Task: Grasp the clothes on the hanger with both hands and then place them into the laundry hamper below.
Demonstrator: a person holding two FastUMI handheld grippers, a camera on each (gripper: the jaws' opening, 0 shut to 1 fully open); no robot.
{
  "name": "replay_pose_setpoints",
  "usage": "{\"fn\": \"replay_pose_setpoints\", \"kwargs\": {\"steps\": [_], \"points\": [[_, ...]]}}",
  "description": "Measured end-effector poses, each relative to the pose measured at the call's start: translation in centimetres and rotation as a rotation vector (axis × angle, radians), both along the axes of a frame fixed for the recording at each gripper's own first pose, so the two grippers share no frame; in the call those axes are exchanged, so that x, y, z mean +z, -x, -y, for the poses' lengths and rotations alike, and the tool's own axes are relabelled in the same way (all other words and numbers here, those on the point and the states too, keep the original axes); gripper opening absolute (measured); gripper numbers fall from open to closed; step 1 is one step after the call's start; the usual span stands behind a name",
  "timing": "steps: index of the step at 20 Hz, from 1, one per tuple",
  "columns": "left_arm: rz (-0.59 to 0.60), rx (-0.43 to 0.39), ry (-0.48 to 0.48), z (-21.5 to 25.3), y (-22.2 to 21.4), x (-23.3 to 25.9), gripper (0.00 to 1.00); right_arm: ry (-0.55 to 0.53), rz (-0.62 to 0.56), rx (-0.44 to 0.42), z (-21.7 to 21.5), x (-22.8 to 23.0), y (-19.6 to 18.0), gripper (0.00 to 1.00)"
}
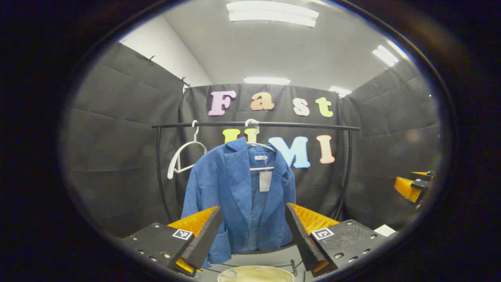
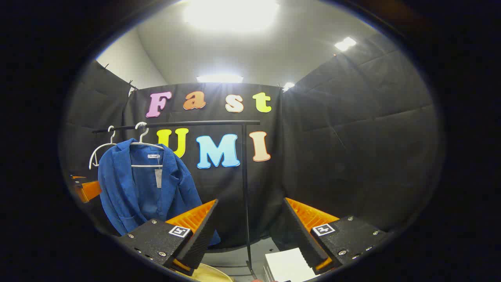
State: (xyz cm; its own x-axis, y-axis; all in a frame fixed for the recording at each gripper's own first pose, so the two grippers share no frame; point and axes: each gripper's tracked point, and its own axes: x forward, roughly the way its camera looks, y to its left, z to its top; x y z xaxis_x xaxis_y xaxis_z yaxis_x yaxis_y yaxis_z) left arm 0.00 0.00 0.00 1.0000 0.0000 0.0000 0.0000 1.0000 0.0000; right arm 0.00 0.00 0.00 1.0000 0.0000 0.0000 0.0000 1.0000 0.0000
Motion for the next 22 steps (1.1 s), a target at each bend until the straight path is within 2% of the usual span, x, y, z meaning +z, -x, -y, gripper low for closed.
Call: {"fn": "replay_pose_setpoints", "kwargs": {"steps": [11,22], "points": [[-0.028,0.058,0.040,-2.4,1.7,-1.4,0.96,0.006,-0.033,0.081,-3.3,-0.8,0.1,0.97],[-0.048,0.109,0.018,-4.2,2.2,-1.9,0.96,-0.013,-0.038,0.129,-5.5,-0.5,-0.9,0.97]]}}
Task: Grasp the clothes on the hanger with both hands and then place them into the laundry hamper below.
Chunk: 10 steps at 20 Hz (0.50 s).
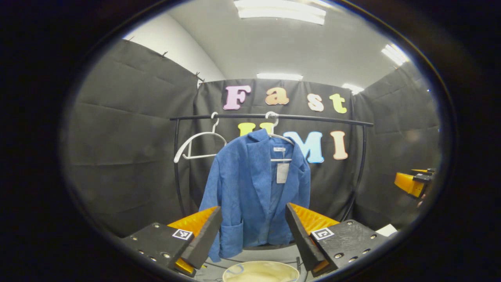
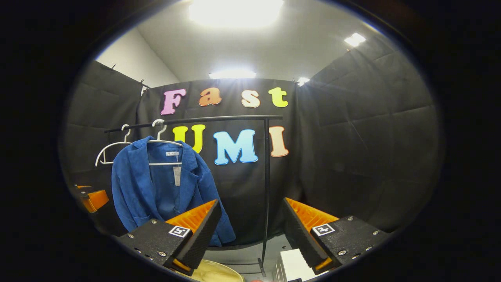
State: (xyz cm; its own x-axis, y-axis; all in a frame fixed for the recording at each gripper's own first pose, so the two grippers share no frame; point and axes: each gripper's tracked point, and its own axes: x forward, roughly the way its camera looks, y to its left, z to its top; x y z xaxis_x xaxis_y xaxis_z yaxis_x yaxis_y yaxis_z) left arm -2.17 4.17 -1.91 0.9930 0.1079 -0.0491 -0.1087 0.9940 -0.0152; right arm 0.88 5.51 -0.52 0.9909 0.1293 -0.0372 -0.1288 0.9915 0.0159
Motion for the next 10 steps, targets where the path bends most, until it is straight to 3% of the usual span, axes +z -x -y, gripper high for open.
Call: {"fn": "replay_pose_setpoints", "kwargs": {"steps": [5,7,10], "points": [[-0.050,0.050,0.001,-2.1,-1.7,-0.6,0.95,0.020,0.003,0.039,-2.6,1.0,-1.5,0.97],[-0.086,0.094,-0.005,-3.4,-2.8,-0.9,0.96,0.018,0.030,0.075,-4.4,2.4,-2.7,0.97],[-0.062,0.093,0.042,-3.4,-4.5,0.6,0.97,0.014,0.024,0.141,-7.4,3.3,-5.0,0.97]]}}
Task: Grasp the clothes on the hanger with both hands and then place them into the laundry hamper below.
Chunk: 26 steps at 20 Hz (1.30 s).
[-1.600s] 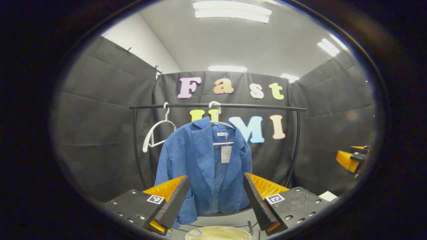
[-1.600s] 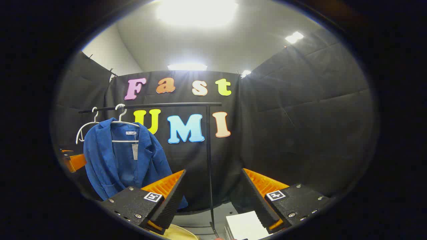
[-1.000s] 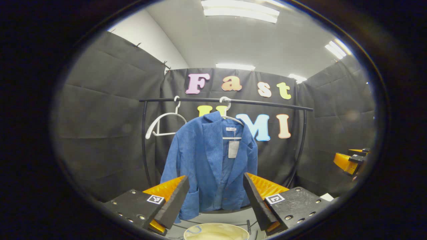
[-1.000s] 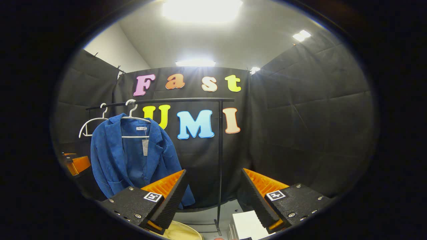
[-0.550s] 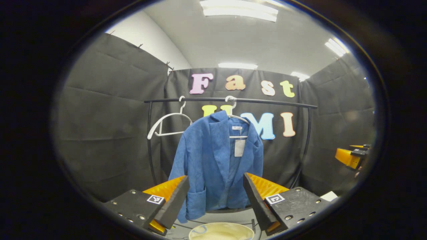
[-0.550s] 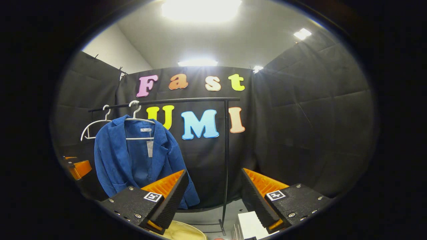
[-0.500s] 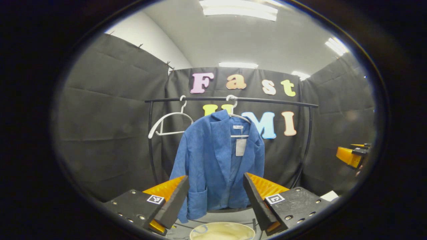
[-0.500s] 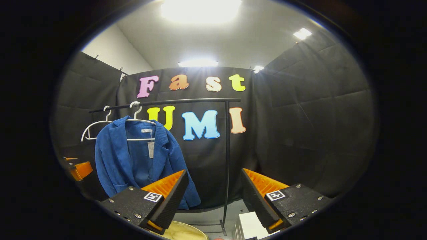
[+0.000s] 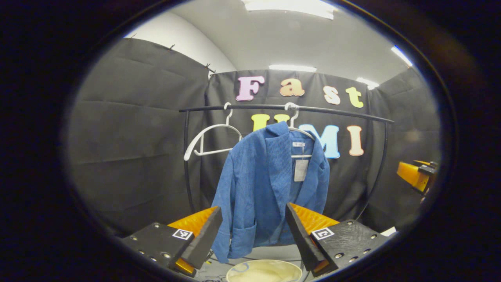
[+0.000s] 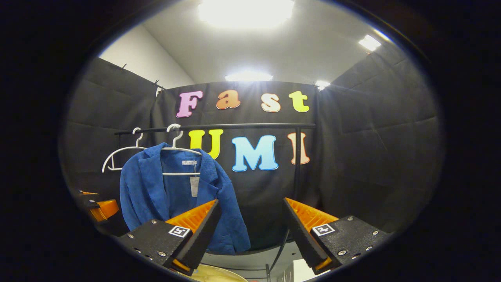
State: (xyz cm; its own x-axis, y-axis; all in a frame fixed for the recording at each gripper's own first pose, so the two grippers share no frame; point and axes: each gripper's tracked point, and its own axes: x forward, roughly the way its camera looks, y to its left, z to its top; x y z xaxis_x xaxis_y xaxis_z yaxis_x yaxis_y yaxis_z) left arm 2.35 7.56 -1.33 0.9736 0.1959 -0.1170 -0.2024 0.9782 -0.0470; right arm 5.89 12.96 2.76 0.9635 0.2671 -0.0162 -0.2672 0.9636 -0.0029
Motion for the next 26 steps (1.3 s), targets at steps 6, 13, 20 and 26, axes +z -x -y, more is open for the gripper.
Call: {"fn": "replay_pose_setpoints", "kwargs": {"steps": [6,13,20,26], "points": [[0.050,0.013,0.050,1.1,-5.3,3.5,0.96,-0.034,-0.020,0.184,-6.9,0.7,-5.2,0.97],[0.071,0.060,0.107,1.9,-11.3,5.2,0.90,-0.063,-0.167,0.364,-13.8,-3.2,-10.4,0.97],[-0.010,0.134,0.105,3.2,-16.4,2.5,0.96,-0.058,-0.310,0.483,-17.2,-8.6,-15.4,0.96],[-0.030,0.225,0.116,2.6,-19.2,1.6,0.96,-0.115,-0.374,0.541,-18.4,-9.9,-17.1,0.95]]}}
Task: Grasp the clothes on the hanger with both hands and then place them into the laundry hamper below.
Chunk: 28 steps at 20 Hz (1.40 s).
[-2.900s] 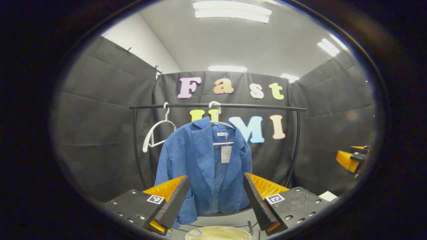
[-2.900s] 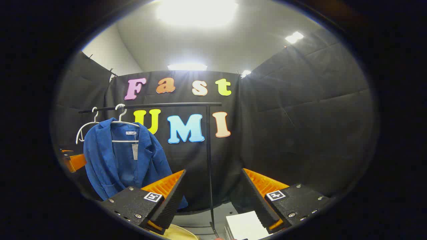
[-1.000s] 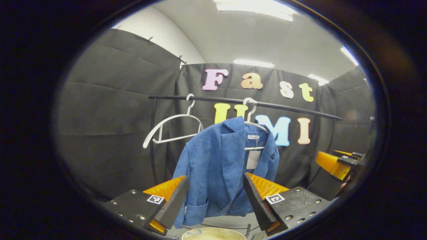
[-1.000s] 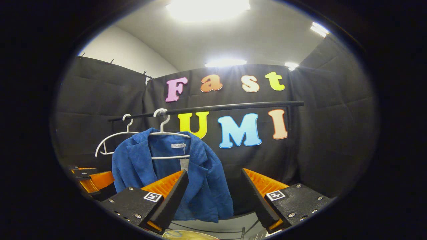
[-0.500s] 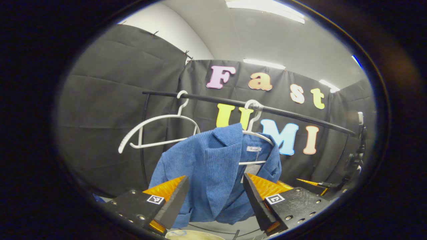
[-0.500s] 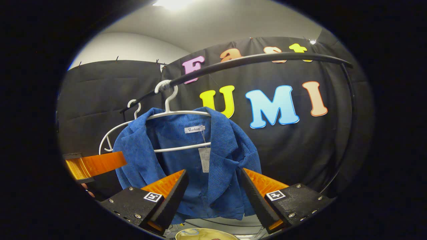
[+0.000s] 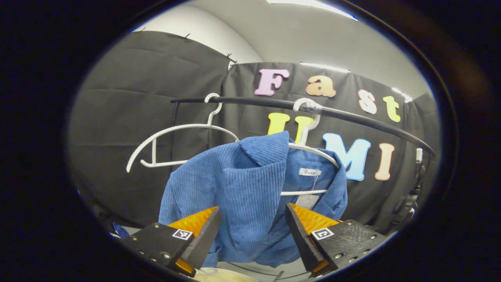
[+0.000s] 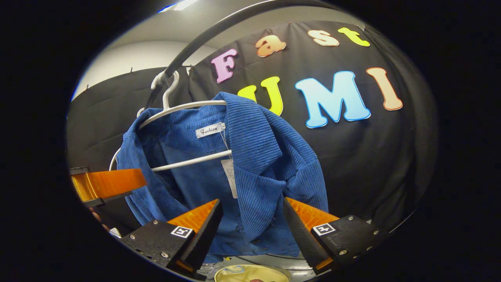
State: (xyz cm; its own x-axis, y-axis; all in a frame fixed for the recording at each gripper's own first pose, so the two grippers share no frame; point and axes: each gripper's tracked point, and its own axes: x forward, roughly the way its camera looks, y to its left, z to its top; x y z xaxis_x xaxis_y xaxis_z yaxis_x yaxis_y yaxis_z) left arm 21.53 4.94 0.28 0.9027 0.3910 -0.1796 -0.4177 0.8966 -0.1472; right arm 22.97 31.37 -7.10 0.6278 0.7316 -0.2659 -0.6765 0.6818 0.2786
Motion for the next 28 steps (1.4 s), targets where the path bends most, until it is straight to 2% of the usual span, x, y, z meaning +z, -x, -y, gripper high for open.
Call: {"fn": "replay_pose_setpoints", "kwargs": {"steps": [3,4,6,7,9,12,15,17,19,20,21,22,23,24,26,27,28], "points": [[0.009,0.011,0.018,0.3,-0.7,-0.5,0.97,0.004,0.002,0.009,-0.5,-0.5,-0.6,0.95],[0.004,0.021,0.011,0.0,-1.0,-0.7,0.94,0.004,0.007,0.005,-0.6,-0.6,-0.9,0.91],[-0.011,0.048,0.007,-0.6,-1.4,-1.3,0.96,0.012,0.016,0.000,-1.1,-0.9,-1.5,0.91],[-0.015,0.066,0.019,-0.9,-1.5,-1.7,0.96,0.016,0.021,-0.002,-1.3,-1.0,-1.8,0.95],[-0.012,0.092,0.050,-1.4,-1.5,-2.1,0.96,0.020,0.025,-0.009,-1.5,-1.3,-2.5,0.95],[-0.011,0.120,0.040,-2.4,-1.7,-2.3,0.96,0.026,0.025,-0.015,-1.9,-1.5,-3.4,0.95],[-0.005,0.118,0.040,-2.5,-1.8,-2.3,0.97,0.019,0.039,0.000,-2.4,-1.4,-3.8,0.95],[0.001,0.113,0.043,-2.6,-1.8,-2.3,0.94,0.010,0.052,0.018,-2.7,-1.0,-4.0,0.94],[0.000,0.119,0.031,-2.8,-2.0,-2.3,0.96,0.020,0.061,0.028,-2.8,-1.0,-4.2,0.82],[0.000,0.102,0.027,-2.7,-2.5,-2.4,0.92,0.017,0.062,0.037,-2.8,-0.9,-4.1,0.77],[0.001,0.099,0.024,-2.5,-2.6,-2.4,0.79,0.008,0.060,0.051,-3.0,-0.7,-3.9,0.72],[-0.001,0.122,0.015,-3.0,-2.3,-2.3,0.67,0.002,0.054,0.060,-3.0,-0.7,-3.7,0.60],[-0.002,0.144,0.011,-3.5,-1.8,-2.3,0.54,-0.007,0.046,0.063,-2.9,-0.7,-3.6,0.53],[0.006,0.154,0.012,-3.8,-1.6,-2.3,0.42,-0.017,0.030,0.066,-2.8,-0.7,-3.6,0.37],[0.035,0.100,0.032,-2.8,-2.0,-2.3,0.17,-0.034,0.006,0.078,-2.8,-0.6,-3.5,0.13],[0.040,0.071,0.036,-2.2,-1.3,-2.1,0.05,-0.042,0.012,0.091,-2.8,-0.5,-3.2,0.08],[0.035,0.047,0.034,-2.1,-1.1,-2.2,0.11,-0.045,0.020,0.096,-2.7,-0.3,-3.1,0.04]]}}
